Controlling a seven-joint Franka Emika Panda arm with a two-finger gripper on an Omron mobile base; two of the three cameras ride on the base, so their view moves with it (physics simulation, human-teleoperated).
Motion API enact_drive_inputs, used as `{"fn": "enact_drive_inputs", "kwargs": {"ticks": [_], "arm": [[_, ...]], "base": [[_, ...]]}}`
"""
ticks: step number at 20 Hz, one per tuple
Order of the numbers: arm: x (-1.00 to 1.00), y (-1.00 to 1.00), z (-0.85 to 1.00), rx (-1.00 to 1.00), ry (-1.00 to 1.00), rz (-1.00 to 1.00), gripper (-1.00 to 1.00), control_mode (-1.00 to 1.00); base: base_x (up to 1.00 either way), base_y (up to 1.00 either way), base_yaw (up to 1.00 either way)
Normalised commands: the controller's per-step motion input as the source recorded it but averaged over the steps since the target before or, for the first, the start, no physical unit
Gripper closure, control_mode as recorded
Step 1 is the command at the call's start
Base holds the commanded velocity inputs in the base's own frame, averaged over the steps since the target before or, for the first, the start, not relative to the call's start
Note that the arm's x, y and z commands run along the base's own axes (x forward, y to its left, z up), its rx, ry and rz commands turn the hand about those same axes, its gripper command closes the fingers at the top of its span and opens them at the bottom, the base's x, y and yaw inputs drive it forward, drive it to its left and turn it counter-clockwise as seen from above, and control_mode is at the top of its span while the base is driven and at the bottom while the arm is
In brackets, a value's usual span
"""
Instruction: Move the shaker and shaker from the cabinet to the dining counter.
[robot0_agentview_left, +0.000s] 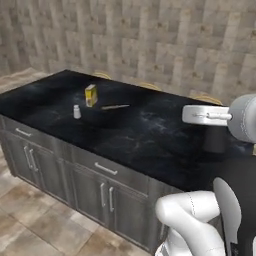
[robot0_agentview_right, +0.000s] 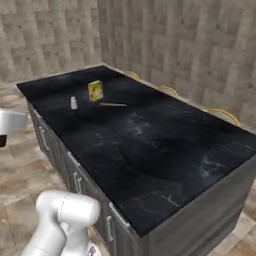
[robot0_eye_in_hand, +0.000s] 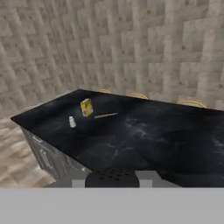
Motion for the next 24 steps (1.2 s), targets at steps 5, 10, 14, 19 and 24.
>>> {"fn": "enact_drive_inputs", "kwargs": {"ticks": [5,10,14,19,24], "arm": [[0.00,0.00,0.00,0.00,0.00,0.00,1.00,1.00],[0.00,0.00,0.00,0.00,0.00,0.00,1.00,1.00],[0.00,0.00,0.00,0.00,0.00,0.00,1.00,1.00],[0.00,0.00,0.00,0.00,0.00,0.00,1.00,1.00],[0.00,0.00,0.00,0.00,0.00,0.00,1.00,1.00]], "base": [[1.00,0.29,-0.54],[0.93,0.61,-0.42],[0.83,0.65,-0.32],[0.85,0.68,-0.24],[1.00,0.74,-0.17]]}}
